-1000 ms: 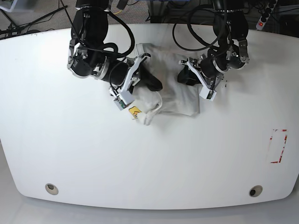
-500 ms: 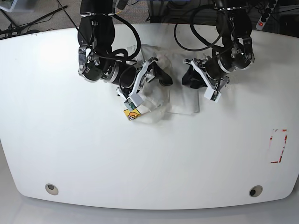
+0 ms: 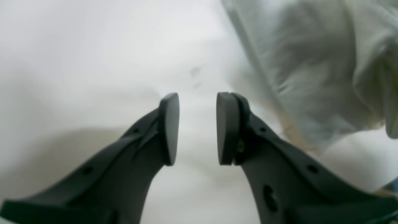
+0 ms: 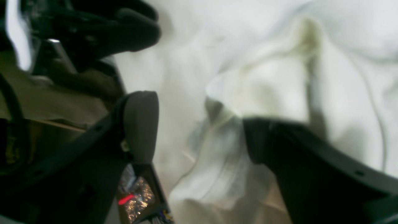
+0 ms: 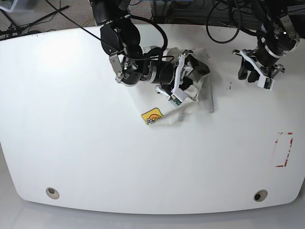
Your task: Fold the T-shirt properly
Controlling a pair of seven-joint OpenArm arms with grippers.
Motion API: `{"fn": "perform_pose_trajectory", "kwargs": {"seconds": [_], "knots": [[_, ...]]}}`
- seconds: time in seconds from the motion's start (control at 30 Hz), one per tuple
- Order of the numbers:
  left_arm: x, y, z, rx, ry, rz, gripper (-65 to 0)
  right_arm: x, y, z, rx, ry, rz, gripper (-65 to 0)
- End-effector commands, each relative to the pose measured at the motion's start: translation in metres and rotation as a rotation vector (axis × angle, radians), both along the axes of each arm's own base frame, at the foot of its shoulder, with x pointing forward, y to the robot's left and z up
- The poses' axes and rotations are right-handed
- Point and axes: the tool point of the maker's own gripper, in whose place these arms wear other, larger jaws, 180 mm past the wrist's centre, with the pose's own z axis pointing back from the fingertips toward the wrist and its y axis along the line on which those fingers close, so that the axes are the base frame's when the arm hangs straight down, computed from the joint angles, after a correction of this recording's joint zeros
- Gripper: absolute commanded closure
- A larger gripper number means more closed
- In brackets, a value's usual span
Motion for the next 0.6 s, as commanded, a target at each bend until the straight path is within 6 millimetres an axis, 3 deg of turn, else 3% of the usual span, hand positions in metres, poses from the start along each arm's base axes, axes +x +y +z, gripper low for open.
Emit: {"fn": "perform_pose_trajectory", "kwargs": {"seconds": [0.0,0.13,0.27,0.57], "knots": [[0.002,0.01,0.013,0.02,-0.042,0.011,-18.2,0.014,0.001,0.033,0.065,-0.089,-0.027,-40.9],[0.003,0.017,0.016,0.05,-0.042,-0.002,-18.2,0.015,-0.009,0.039,0.051,-0.128,-0.025,-40.9],[0.006,0.009,0.015,0.047,-0.04,-0.036,-18.2,0.019,-0.013,0.048,0.046,-0.17,-0.033,-40.9],[0.006,0.005,0.014,0.039,-0.039,-0.043,-18.2,0.027,-0.031,0.035,-0.038,-0.191,-0.033,-40.9]]}}
